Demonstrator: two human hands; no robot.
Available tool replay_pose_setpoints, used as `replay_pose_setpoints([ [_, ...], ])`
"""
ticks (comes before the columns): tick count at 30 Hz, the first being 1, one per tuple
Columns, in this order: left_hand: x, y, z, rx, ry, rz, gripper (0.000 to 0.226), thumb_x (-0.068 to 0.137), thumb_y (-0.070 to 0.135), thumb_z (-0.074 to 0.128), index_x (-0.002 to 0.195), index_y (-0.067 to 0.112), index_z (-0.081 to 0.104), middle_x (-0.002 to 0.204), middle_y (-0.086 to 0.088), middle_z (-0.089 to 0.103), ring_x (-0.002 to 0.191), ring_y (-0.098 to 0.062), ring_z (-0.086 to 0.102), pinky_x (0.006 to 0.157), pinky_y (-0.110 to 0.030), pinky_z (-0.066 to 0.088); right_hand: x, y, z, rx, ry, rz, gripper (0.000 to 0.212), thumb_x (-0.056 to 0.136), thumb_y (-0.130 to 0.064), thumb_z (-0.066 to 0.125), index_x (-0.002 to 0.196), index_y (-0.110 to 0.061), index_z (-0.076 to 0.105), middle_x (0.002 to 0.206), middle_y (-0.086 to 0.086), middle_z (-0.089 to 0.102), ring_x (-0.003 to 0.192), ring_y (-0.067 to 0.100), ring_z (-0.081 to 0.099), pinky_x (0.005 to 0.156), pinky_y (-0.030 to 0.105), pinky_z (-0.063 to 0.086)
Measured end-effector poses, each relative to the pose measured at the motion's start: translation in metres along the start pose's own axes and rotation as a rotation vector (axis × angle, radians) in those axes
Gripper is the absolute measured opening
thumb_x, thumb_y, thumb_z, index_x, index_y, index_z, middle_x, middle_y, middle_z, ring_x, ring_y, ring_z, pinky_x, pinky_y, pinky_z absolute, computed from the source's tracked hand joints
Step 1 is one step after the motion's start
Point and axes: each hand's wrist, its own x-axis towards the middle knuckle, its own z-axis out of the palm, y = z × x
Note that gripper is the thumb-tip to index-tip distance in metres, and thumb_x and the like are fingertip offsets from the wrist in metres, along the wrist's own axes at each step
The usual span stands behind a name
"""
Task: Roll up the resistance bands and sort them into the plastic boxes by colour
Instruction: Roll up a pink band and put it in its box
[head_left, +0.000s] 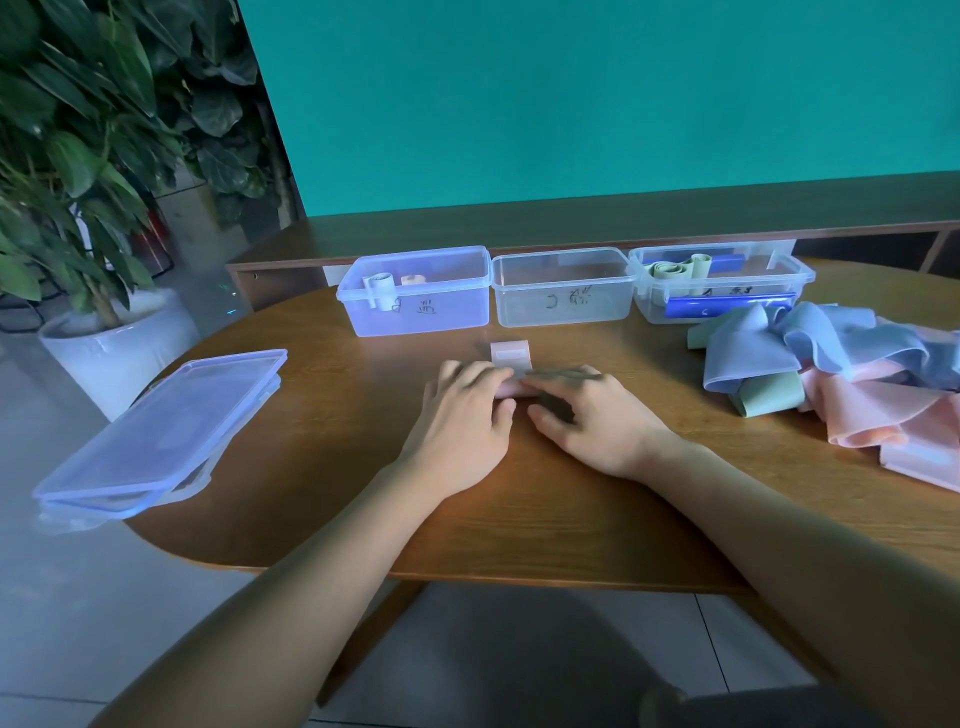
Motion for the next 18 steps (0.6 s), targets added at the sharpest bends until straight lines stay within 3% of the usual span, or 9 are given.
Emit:
replay_pose_setpoints([
  [3, 0.001, -0.002, 0.001, -0.037, 0.037, 0.023, 0.03, 0.099, 0.021, 0.054, 0.128, 0.025, 0.063, 0.127, 0.005, 0.061, 0.118, -0.025, 0.044, 0.102, -0.045, 0.04, 0.006, 0.003, 0.001, -0.027, -0.038, 0.024, 0.048, 0.093, -0.051, 0.037, 0.137, -0.044, 0.051, 0.128, -0.014, 0.064, 0.121, 0.018, 0.053, 0.105, 0.046, 0.043],
  [11, 0.016, -0.009, 0.009, 0.007, -0.043, -0.022, 0.034, 0.101, 0.028, 0.048, 0.135, 0.028, 0.056, 0.137, 0.008, 0.055, 0.121, -0.022, 0.039, 0.105, -0.043, 0.037, 0.014, 0.008, 0.001, 0.001, -0.015, -0.01, 0.04, 0.097, -0.041, 0.043, 0.134, -0.053, 0.052, 0.137, -0.027, 0.057, 0.105, 0.0, 0.045, 0.107, 0.045, 0.042],
  [18, 0.017, -0.012, 0.009, -0.014, 0.007, 0.011, 0.033, 0.1, 0.024, 0.053, 0.132, 0.027, 0.059, 0.134, 0.008, 0.056, 0.118, -0.023, 0.041, 0.104, -0.043, 0.038, 0.025, 0.013, 0.004, -0.033, -0.029, 0.023, 0.047, 0.093, -0.05, 0.036, 0.138, -0.048, 0.049, 0.127, -0.015, 0.065, 0.114, 0.016, 0.053, 0.105, 0.047, 0.043],
])
